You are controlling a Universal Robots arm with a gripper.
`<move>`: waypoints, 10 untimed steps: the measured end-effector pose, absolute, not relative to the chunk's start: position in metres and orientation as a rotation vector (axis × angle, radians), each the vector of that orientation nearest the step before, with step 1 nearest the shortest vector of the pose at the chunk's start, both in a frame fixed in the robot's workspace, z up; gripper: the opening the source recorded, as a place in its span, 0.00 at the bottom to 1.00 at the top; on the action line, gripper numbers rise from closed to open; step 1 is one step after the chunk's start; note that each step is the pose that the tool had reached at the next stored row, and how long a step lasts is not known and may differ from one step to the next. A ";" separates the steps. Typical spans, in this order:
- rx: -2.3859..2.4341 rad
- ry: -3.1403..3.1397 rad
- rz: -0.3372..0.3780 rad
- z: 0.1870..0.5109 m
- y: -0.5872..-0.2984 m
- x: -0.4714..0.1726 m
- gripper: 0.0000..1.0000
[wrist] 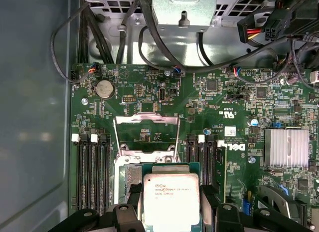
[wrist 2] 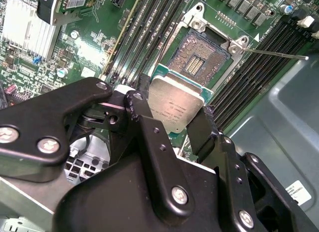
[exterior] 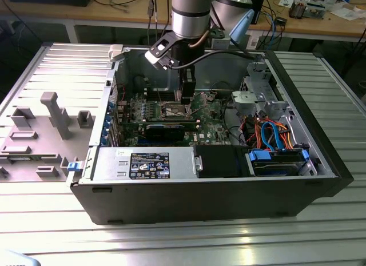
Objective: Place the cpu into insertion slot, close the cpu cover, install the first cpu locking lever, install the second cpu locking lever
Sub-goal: 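Place the cpu into insertion slot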
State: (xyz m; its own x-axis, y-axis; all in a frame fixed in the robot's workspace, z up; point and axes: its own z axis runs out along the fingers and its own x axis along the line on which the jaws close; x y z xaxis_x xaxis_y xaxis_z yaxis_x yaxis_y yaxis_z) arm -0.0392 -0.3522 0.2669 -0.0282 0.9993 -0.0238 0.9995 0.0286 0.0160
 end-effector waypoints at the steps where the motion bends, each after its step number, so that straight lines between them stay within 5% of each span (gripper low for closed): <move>1: 2.170 2.233 -0.008 0.266 -0.352 -0.039 0.55; 10: 2.170 2.233 -0.008 0.265 -0.352 -0.039 0.55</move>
State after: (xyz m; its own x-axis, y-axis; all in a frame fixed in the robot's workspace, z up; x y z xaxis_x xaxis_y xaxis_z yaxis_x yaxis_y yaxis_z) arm -0.0392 -0.3522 0.2647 -0.0282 0.9993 -0.0238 0.9995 0.0286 0.0160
